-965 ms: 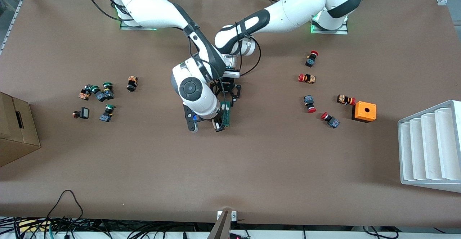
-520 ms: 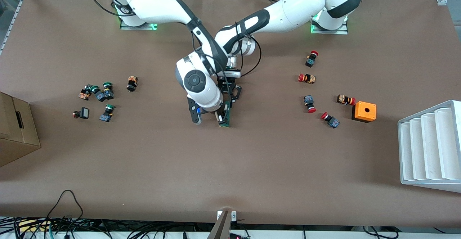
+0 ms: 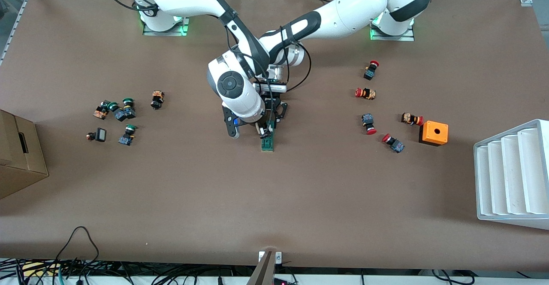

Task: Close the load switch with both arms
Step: 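Grasp the white handle with the left gripper, right gripper holding the base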

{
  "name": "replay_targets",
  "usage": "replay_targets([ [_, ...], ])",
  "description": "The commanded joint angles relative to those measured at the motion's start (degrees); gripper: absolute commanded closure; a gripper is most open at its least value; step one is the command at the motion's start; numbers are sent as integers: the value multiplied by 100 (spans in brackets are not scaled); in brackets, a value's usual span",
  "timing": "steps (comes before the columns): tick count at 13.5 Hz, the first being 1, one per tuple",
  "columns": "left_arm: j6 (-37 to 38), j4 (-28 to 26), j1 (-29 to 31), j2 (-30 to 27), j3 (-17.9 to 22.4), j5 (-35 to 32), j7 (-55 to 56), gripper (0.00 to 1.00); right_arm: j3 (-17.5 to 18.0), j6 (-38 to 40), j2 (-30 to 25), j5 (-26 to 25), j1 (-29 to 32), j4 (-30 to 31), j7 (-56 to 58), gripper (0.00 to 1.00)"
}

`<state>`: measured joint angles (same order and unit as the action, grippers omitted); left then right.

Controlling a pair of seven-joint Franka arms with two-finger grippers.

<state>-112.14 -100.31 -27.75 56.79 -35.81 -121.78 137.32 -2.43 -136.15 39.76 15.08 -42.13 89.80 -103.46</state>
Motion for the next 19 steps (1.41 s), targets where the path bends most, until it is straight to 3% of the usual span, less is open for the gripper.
replay_targets([
  [1,-133,170,-55,175,56,-277,76,58,32,-401,-179,-22,-154,397,-51,44],
  [10,-124,170,-55,175,56,-277,85,58,23,-912,-170,-145,-252,758,-42,44],
  [19,-133,178,-55,175,56,-277,76,58,23,-1220,-82,-277,-243,740,28,44],
])
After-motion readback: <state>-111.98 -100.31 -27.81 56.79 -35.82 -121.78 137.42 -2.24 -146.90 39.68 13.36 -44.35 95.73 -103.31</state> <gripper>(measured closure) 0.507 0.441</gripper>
